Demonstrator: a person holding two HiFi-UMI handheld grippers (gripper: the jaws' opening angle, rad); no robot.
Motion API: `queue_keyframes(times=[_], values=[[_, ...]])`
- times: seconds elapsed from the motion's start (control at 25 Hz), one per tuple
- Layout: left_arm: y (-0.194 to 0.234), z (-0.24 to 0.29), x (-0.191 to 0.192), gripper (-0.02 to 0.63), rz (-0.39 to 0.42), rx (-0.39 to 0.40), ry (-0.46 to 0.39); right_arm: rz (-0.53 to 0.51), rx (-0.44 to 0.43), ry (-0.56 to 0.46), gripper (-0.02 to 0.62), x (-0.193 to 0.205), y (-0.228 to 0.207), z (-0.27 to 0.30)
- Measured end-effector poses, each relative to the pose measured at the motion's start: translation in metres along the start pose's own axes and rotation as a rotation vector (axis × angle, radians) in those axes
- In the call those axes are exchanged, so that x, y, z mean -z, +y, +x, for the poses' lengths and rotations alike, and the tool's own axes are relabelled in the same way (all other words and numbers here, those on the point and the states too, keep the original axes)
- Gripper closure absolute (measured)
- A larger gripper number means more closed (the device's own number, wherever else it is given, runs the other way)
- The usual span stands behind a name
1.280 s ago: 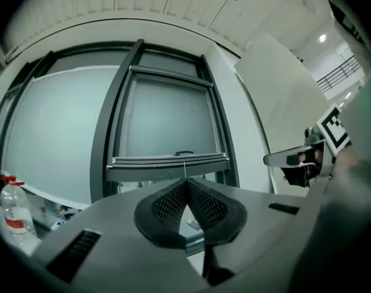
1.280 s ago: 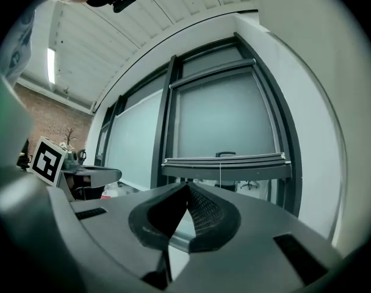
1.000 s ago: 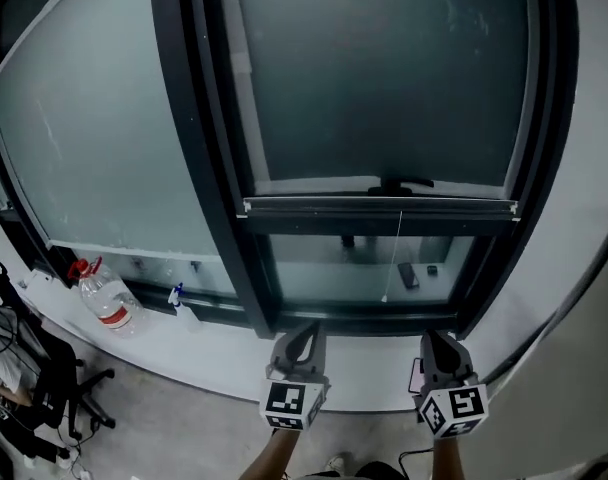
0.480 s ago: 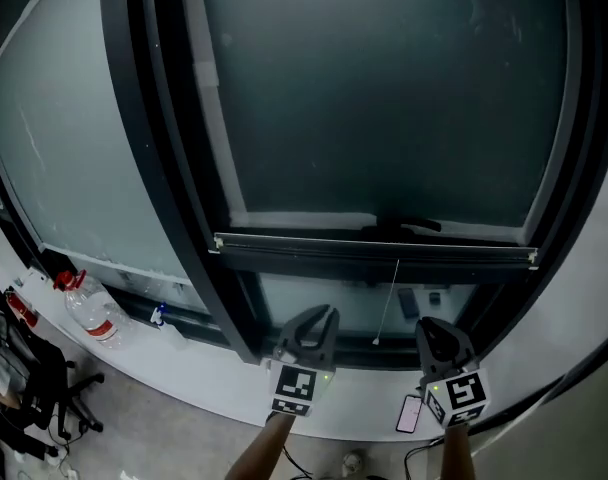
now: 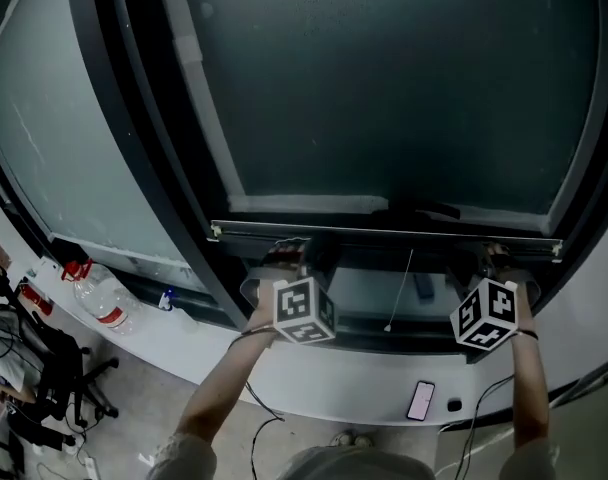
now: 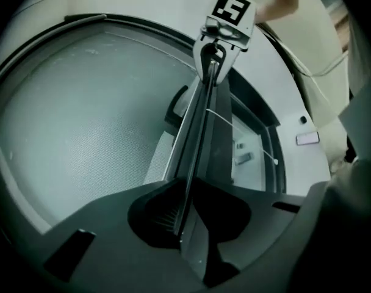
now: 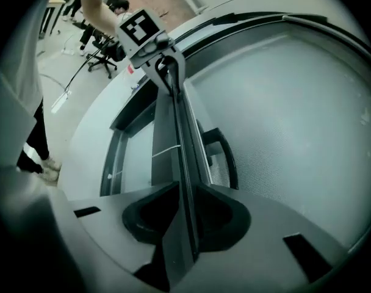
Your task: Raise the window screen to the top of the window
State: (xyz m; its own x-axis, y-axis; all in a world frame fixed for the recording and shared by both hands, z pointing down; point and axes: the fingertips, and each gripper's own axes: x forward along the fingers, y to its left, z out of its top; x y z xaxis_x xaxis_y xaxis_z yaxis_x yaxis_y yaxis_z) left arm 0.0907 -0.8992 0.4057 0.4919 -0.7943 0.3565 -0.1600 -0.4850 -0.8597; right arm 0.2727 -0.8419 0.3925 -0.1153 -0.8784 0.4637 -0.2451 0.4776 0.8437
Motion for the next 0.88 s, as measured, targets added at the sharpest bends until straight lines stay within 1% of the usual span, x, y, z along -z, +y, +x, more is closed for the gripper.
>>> queue_keyframes(times=[0.08, 0.2, 0.36, 0.44, 0.48, 0.56, 0.64, 0.72, 0.8, 0.88], values=[[0.003, 0.002, 0.005, 0.555, 0.050, 0.024, 0.019, -0.054, -0.037, 0.051, 0.519, 0.008, 0.001, 0.007], [0.004, 0.004, 0.006, 0.555, 0.091, 0.077, 0.037, -0.116, -0.085, 0.122, 0.528, 0.018, 0.001, 0.015], [-0.001, 0.008, 0.015, 0.555, 0.131, 0.188, 0.126, -0.128, -0.145, 0.148, 0.532, 0.019, 0.002, 0.015], [0.002, 0.007, 0.018, 0.555, 0.129, 0.190, 0.128, -0.139, -0.148, 0.160, 0.535, 0.019, 0.001, 0.015], [0.004, 0.006, 0.018, 0.555, 0.132, 0.176, 0.120, -0.148, -0.147, 0.165, 0.554, 0.019, 0.000, 0.016], [0.003, 0.006, 0.019, 0.555, 0.156, 0.151, 0.112, -0.158, -0.158, 0.171, 0.557, 0.019, 0.001, 0.017], [0.003, 0.008, 0.018, 0.555, 0.175, 0.167, 0.132, -0.158, -0.177, 0.178, 0.568, 0.019, 0.001, 0.019], [0.002, 0.010, 0.018, 0.562, 0.186, 0.222, 0.184, -0.154, -0.192, 0.193, 0.568, 0.020, -0.001, 0.019], [0.000, 0.011, 0.018, 0.571, 0.198, 0.276, 0.265, -0.149, -0.205, 0.207, 0.568, 0.019, -0.001, 0.018], [-0.003, 0.011, 0.019, 0.577, 0.218, 0.312, 0.349, -0.150, -0.218, 0.210, 0.569, 0.018, 0.001, 0.018]])
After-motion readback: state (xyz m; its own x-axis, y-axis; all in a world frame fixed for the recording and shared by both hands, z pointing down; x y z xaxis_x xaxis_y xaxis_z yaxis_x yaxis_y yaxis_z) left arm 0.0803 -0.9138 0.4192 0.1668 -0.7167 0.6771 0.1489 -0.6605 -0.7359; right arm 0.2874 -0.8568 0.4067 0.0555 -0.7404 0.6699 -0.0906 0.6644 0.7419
